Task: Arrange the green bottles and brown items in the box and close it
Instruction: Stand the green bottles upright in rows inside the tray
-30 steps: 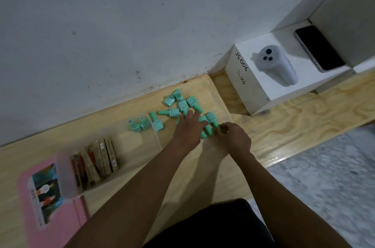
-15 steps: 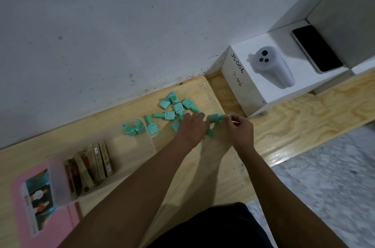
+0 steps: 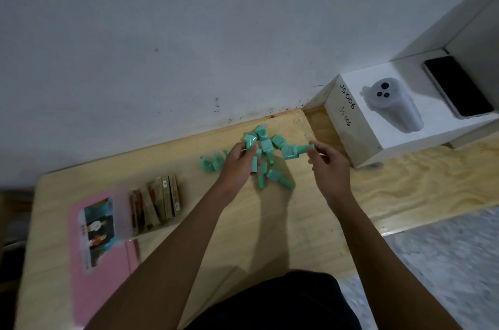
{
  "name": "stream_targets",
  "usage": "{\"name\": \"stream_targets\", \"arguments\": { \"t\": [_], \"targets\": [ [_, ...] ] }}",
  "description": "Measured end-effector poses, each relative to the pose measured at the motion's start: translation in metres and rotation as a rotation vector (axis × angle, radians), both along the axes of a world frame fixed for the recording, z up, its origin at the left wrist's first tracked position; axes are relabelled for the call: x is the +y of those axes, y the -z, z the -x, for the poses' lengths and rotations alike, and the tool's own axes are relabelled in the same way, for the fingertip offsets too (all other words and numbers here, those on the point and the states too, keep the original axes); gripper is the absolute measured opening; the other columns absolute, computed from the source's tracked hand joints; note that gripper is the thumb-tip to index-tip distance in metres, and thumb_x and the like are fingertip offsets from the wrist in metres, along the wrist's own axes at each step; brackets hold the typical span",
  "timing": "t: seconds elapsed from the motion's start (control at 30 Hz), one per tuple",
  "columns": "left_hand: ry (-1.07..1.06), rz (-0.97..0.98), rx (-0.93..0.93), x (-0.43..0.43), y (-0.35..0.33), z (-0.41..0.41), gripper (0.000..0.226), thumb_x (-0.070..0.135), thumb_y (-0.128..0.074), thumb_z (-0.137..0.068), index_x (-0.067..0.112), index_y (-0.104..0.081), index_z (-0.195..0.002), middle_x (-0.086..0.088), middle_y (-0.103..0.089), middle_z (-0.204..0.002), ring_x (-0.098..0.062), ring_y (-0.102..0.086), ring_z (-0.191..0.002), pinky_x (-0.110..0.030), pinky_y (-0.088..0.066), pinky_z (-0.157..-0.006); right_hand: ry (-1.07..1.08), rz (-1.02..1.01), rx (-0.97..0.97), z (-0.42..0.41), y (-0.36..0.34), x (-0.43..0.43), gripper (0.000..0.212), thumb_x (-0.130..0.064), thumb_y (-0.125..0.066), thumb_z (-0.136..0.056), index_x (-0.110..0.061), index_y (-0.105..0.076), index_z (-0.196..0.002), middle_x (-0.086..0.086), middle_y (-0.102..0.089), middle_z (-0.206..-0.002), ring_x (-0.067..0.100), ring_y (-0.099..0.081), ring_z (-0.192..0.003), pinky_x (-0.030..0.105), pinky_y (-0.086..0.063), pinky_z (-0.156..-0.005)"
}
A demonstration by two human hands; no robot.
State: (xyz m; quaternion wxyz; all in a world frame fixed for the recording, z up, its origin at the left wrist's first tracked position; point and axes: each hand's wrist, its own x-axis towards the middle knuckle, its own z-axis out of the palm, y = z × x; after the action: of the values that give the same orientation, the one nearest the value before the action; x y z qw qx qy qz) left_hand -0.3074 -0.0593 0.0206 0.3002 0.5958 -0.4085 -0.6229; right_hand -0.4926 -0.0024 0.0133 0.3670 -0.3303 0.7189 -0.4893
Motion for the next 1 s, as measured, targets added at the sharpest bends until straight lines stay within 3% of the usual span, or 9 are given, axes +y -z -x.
{"name": "stream_targets", "arguments": {
  "t": [0.1, 0.2, 0.33, 0.43, 0.63, 0.77, 0.9, 1.0],
  "targets": [
    [-0.102, 0.060, -0.023, 0.010, -0.006, -0.031, 0.007, 0.023, -0.047, -0.099, 0.025, -0.049, -0.093, -0.002, -0.061, -0.075, -0.013, -0.058, -0.066, -0.030, -0.051, -0.062, -0.098, 0.066, -0.002, -0.025, -0.007, -0.005, 0.015, -0.018, -0.064, -0.092, -0.026, -0.068, -0.105, -0.009, -0.070, -0.095, -0.003, -0.062, -0.068, 0.028, -0.054, -0.073],
    [-0.117, 0.118, -0.110, 0.020, -0.009, -0.063, 0.006, 0.022, -0.048, -0.099, 0.019, -0.049, -0.093, -0.001, -0.062, -0.077, -0.014, -0.057, -0.069, -0.028, -0.048, -0.066, -0.175, 0.097, 0.019, -0.052, -0.013, -0.007, 0.018, -0.017, -0.064, -0.092, -0.020, -0.069, -0.109, -0.005, -0.071, -0.095, 0.003, -0.064, -0.072, 0.020, -0.053, -0.070],
    [-0.155, 0.181, -0.259, 0.027, -0.015, -0.099, 0.019, 0.025, -0.056, -0.094, 0.007, -0.061, -0.100, 0.001, -0.061, -0.087, -0.004, -0.054, -0.070, -0.005, -0.041, -0.053, -0.358, 0.092, 0.123, -0.085, -0.017, -0.013, 0.022, -0.020, -0.064, -0.093, -0.017, -0.069, -0.114, -0.004, -0.070, -0.104, 0.001, -0.065, -0.083, 0.014, -0.053, -0.070],
    [-0.153, 0.244, -0.390, 0.028, -0.016, -0.118, 0.020, 0.025, -0.059, -0.092, 0.007, -0.066, -0.100, 0.001, -0.057, -0.087, -0.007, -0.053, -0.072, -0.002, -0.039, -0.052, -0.466, 0.105, 0.246, -0.107, -0.014, -0.022, 0.025, -0.019, -0.065, -0.092, -0.014, -0.068, -0.116, -0.005, -0.068, -0.104, -0.002, -0.062, -0.081, 0.004, -0.047, -0.070],
    [-0.154, 0.303, -0.534, 0.028, -0.002, -0.135, 0.026, 0.027, -0.061, -0.090, 0.009, -0.069, -0.107, -0.008, -0.050, -0.097, -0.017, -0.052, -0.076, -0.027, -0.045, -0.074, -0.621, 0.047, 0.476, -0.137, -0.002, -0.039, 0.024, -0.024, -0.066, -0.090, -0.019, -0.069, -0.113, -0.005, -0.070, -0.107, 0.010, -0.064, -0.079, 0.030, -0.053, -0.078],
    [-0.133, 0.289, -0.567, 0.030, 0.008, -0.135, 0.027, 0.027, -0.059, -0.092, 0.009, -0.068, -0.109, -0.008, -0.053, -0.098, -0.017, -0.054, -0.080, -0.027, -0.044, -0.078, -0.764, -0.030, 0.728, -0.146, 0.000, -0.047, 0.025, -0.032, -0.058, -0.092, -0.027, -0.066, -0.115, -0.009, -0.068, -0.111, 0.011, -0.064, -0.088, 0.031, -0.050, -0.075],
    [-0.091, 0.270, -0.547, 0.030, 0.019, -0.135, 0.029, 0.026, -0.057, -0.093, 0.011, -0.065, -0.116, -0.007, -0.057, -0.099, -0.018, -0.056, -0.083, -0.023, -0.037, -0.075, -0.895, -0.002, 1.015, -0.151, 0.001, -0.056, 0.027, -0.030, -0.052, -0.095, -0.024, -0.066, -0.117, -0.004, -0.067, -0.118, 0.020, -0.060, -0.106, 0.034, -0.044, -0.085],
    [-0.093, 0.270, -0.503, 0.028, 0.026, -0.133, 0.022, 0.020, -0.058, -0.093, 0.010, -0.068, -0.110, -0.008, -0.059, -0.094, -0.018, -0.056, -0.080, -0.022, -0.037, -0.072, -0.917, 0.053, 1.139, -0.154, 0.005, -0.062, 0.023, -0.027, -0.054, -0.094, -0.022, -0.068, -0.112, -0.002, -0.069, -0.113, 0.024, -0.058, -0.108, 0.037, -0.038, -0.089]
  ]
}}
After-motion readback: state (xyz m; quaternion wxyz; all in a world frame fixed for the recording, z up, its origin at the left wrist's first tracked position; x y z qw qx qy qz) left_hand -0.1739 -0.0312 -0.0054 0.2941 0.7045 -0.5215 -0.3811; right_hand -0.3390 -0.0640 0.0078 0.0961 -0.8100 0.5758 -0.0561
